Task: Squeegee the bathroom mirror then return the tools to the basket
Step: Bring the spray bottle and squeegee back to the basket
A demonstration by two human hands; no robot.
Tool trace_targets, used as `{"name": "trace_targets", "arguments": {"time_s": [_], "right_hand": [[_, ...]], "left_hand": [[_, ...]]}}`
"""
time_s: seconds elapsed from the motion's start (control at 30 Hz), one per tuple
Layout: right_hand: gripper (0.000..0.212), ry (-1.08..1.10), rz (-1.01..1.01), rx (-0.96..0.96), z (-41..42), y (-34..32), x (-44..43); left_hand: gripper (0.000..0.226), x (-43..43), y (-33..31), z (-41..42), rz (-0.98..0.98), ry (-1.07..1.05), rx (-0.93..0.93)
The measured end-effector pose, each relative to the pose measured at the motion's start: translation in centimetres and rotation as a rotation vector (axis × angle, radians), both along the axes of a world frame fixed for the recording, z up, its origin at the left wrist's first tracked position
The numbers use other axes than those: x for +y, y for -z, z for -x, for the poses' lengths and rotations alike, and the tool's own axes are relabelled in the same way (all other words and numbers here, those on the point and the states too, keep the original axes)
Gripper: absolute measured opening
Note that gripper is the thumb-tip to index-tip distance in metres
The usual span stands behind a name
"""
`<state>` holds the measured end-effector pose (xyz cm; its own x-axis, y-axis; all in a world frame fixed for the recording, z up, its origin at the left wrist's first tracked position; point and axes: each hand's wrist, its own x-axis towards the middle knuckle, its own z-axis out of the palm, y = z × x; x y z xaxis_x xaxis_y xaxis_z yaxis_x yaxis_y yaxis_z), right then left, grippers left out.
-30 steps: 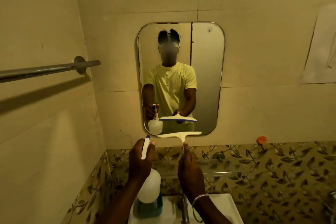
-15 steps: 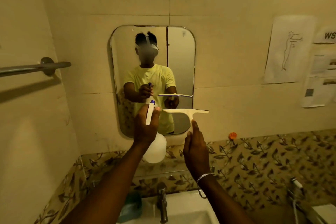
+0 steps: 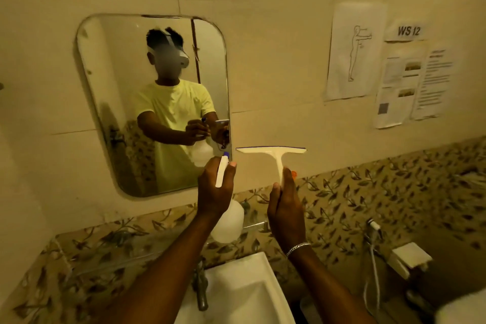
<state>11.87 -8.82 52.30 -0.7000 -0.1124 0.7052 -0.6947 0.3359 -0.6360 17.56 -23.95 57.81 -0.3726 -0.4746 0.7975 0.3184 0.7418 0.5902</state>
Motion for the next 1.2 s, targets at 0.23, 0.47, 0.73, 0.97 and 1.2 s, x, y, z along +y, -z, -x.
{"name": "trace_targets", "arguments": {"time_s": [0.23,0.47,0.73,0.97,1.2], "right_hand": [[0.052,0.126,-0.057,-0.132,4.3,3.0,7.7],[0.043,0.208,-0.087,-0.249,7.7,7.4,15.5],[0.062,0.241,-0.174,-0.408,10.6,14.6,23.2],[0.057,0.210,-0.335,-0.647,11.6,21.6,27.5],[0.043,0.158,-0.477,-0.765,11.3,29.4,29.0]], "left_hand": [[0.025,6.5,3.9,6.2,0.019,0.120,-0.124],[0.034,13.6,8.3,10.9,0.077,0.183,-0.234],[0.018,19.9,14.1,14.2,0.060,0.331,-0.445],[0.038,22.3,20.3,15.2,0.056,0.341,-0.635],[0.040,24.3,28.4,15.9,-0.075,0.329,-0.852]]}}
